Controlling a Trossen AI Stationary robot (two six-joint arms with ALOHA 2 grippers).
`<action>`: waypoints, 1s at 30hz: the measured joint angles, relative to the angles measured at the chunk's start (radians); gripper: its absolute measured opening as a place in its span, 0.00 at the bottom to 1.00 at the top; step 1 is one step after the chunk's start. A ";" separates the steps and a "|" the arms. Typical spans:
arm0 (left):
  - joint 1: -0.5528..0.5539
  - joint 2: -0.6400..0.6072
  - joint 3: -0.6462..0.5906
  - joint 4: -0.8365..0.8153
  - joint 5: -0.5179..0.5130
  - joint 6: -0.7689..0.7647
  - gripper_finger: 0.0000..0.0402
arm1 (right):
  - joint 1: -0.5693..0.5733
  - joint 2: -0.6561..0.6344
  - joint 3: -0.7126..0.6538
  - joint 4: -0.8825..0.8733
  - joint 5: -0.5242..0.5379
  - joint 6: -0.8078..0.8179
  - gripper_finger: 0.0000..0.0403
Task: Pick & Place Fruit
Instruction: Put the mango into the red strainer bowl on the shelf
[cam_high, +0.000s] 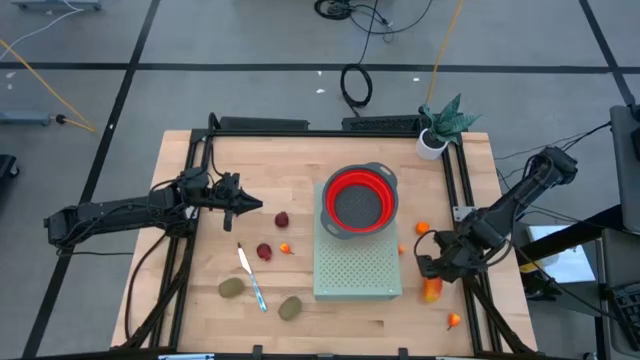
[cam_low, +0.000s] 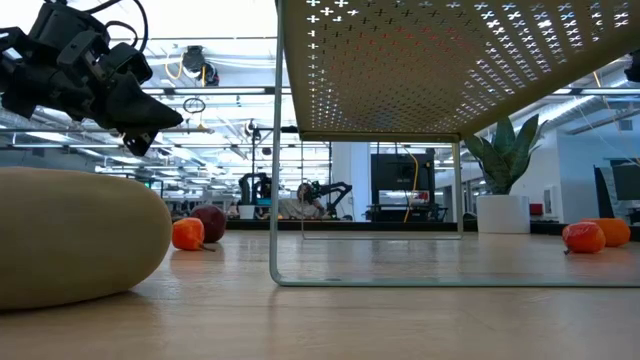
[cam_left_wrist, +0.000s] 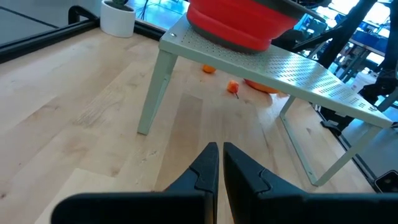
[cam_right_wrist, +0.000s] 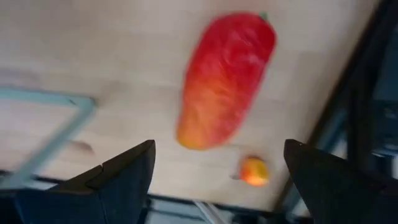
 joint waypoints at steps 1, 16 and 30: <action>0.000 0.000 0.000 0.000 0.000 0.000 0.05 | 0.006 0.002 0.000 0.003 0.027 0.015 0.86; 0.000 0.000 0.000 0.000 0.000 0.017 0.05 | 0.031 0.152 0.000 0.066 0.058 0.087 0.87; 0.000 0.000 0.000 0.001 0.000 0.018 0.05 | 0.031 0.318 0.000 0.073 0.071 0.077 0.87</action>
